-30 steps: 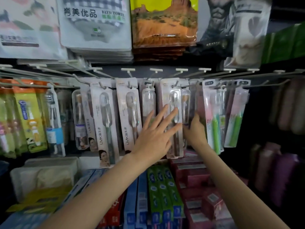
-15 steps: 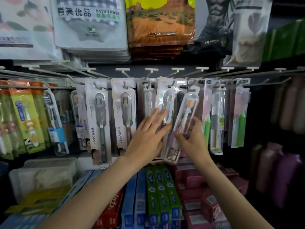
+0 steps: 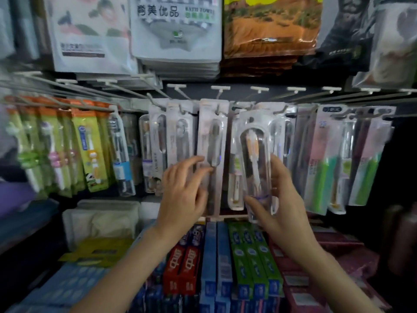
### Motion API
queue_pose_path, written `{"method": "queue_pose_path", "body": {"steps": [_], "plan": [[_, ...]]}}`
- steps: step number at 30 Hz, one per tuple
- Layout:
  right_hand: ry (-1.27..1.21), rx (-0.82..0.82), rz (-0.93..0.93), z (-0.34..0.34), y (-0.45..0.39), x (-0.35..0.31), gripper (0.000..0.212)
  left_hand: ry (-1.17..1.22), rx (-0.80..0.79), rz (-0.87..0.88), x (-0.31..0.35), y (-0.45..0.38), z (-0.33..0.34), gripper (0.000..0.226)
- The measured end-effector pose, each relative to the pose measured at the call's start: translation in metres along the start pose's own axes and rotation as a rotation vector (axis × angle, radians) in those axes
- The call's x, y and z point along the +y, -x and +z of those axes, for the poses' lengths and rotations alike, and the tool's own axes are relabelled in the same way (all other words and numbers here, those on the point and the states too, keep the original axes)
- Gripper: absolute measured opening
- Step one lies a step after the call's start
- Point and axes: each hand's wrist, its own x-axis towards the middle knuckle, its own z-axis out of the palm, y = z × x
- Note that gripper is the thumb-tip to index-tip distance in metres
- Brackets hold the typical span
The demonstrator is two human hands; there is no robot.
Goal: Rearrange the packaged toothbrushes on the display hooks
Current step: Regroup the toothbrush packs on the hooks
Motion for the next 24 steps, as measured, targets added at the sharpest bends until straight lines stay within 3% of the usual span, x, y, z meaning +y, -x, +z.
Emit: {"method": "queue_pose_path", "body": {"steps": [6,9,16,24], "plan": [[-0.17,-0.296,-0.015,0.082,-0.021,-0.063,0.085,-0.086,-0.031,-0.273,-0.07,0.022,-0.052,0.039],[-0.265,-0.357,0.086,0.131,-0.039,-0.079,0.086,-0.076,-0.066,-0.351,-0.101,0.028,-0.07,0.044],[-0.43,-0.201,0.359,0.188,-0.084,-0.095,0.08,-0.036,-0.26,-0.359,-0.136,0.024,-0.082,0.059],[-0.286,-0.161,0.336,0.196,-0.105,-0.084,0.08,-0.019,-0.355,-0.428,-0.155,0.022,-0.062,0.062]]}}
